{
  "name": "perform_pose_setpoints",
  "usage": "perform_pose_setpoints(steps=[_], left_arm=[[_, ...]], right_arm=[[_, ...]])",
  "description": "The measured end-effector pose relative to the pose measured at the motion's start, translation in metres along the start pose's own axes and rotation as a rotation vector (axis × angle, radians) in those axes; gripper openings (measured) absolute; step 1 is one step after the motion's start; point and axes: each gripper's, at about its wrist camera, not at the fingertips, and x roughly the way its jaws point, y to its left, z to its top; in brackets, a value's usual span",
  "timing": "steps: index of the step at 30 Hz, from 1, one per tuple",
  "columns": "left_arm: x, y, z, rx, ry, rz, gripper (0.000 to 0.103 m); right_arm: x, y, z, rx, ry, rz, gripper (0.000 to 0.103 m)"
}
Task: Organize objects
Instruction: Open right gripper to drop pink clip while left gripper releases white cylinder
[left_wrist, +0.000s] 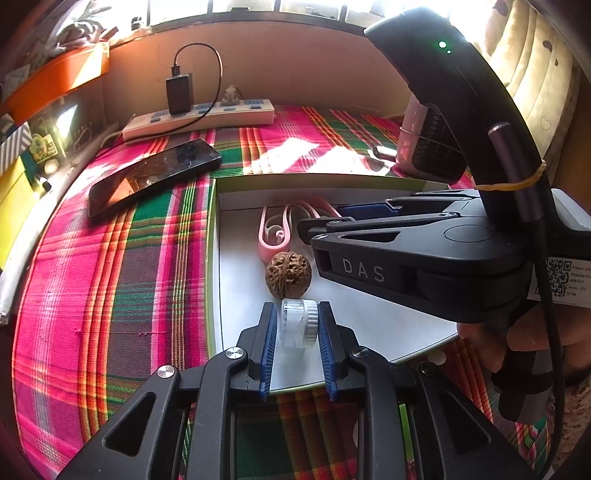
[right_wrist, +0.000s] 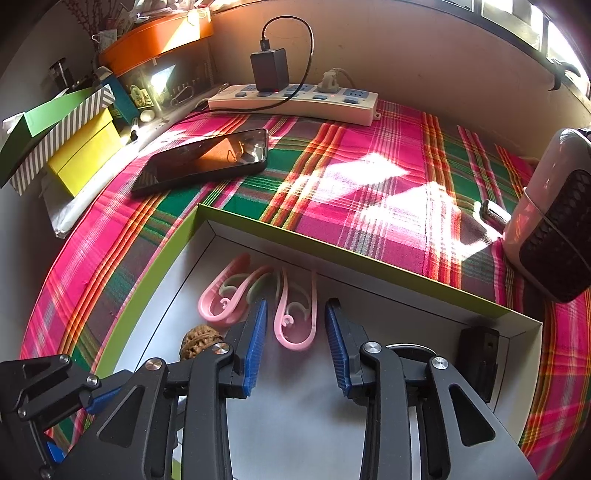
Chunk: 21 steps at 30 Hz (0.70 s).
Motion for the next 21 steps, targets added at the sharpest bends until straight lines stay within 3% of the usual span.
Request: perform_pose_setpoints(steps=[5, 9, 21], left_arm=[[-0.001, -0.001, 0.0, 0.001, -0.001, -0.003, 0.025], [-0.003, -0.004, 0.0, 0.007, -0.003, 0.003, 0.029], [-0.012, -0.005, -0.002, 0.002, -0.009, 0.013, 0.032]], right_arm=[[-0.006, -0.002, -0.002, 0.01, -0.011, -0.01, 0.037], [-0.011, -0.003, -0.004, 0.014, -0.018, -0.011, 0.044], [-0.031, -0.003, -0.011, 0.033, -0.057, -0.016, 0.045]])
